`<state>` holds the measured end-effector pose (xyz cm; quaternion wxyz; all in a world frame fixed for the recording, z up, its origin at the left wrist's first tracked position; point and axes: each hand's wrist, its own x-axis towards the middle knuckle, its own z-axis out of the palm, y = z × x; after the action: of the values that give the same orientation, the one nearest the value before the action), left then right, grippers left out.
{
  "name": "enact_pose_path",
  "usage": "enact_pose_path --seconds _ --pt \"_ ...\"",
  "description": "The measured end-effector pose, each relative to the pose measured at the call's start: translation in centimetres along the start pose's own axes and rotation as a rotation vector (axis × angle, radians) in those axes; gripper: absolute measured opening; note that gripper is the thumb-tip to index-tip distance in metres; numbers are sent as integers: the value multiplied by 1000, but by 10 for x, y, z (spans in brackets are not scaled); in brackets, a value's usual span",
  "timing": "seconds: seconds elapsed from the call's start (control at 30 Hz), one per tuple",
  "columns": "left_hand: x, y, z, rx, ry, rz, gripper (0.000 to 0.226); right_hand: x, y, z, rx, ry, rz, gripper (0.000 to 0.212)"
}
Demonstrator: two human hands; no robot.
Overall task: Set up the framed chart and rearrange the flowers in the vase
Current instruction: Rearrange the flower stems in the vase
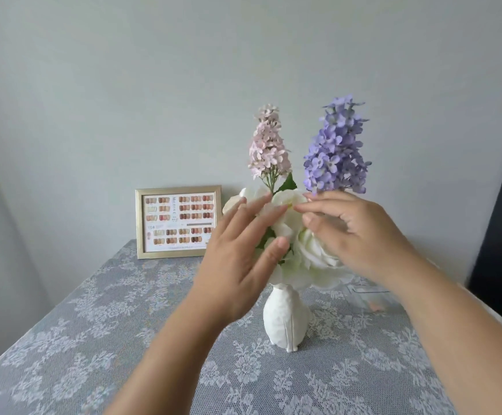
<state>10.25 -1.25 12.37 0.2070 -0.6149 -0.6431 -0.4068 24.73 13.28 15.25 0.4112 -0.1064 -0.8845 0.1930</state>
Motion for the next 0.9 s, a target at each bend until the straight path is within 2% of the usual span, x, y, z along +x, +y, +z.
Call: enact_pose_path --seconds 0.1,0.2,0.3,0.4,0.47,0.53,0.6,0.63,0.73,0.8,0.9 --pt "-10 -9 -1 -121 91 -51 53 -20 7 -4 104 116 -61 32" --pt "-21 -32 -7 -336 240 -210 54 -55 28 -1 235 435 -105 26" --pt "-41 -55 6 -586 255 -448 53 -96 48 28 393 707 69 25" --pt "-64 -70 36 -663 81 -619 37 -117 62 66 695 752 329 44" --pt "-78 -74 58 -664 -84 -690 27 -124 72 82 768 615 542 56" --pt "-90 -76 76 -636 -229 -730 23 -123 82 93 680 282 684 45" --pt "-97 -73 90 -630 -311 -697 44 -118 88 101 533 -56 751 48" --pt "-98 -71 95 -621 -326 -680 51 -115 90 104 479 -150 754 57" --pt "-94 -65 102 -647 -307 -688 43 -102 89 112 347 -302 711 77" --pt "-91 -62 104 -621 -285 -678 37 -97 88 116 297 -342 653 72" --pt "-90 -62 109 -544 -251 -661 39 -93 87 119 263 -311 616 62"
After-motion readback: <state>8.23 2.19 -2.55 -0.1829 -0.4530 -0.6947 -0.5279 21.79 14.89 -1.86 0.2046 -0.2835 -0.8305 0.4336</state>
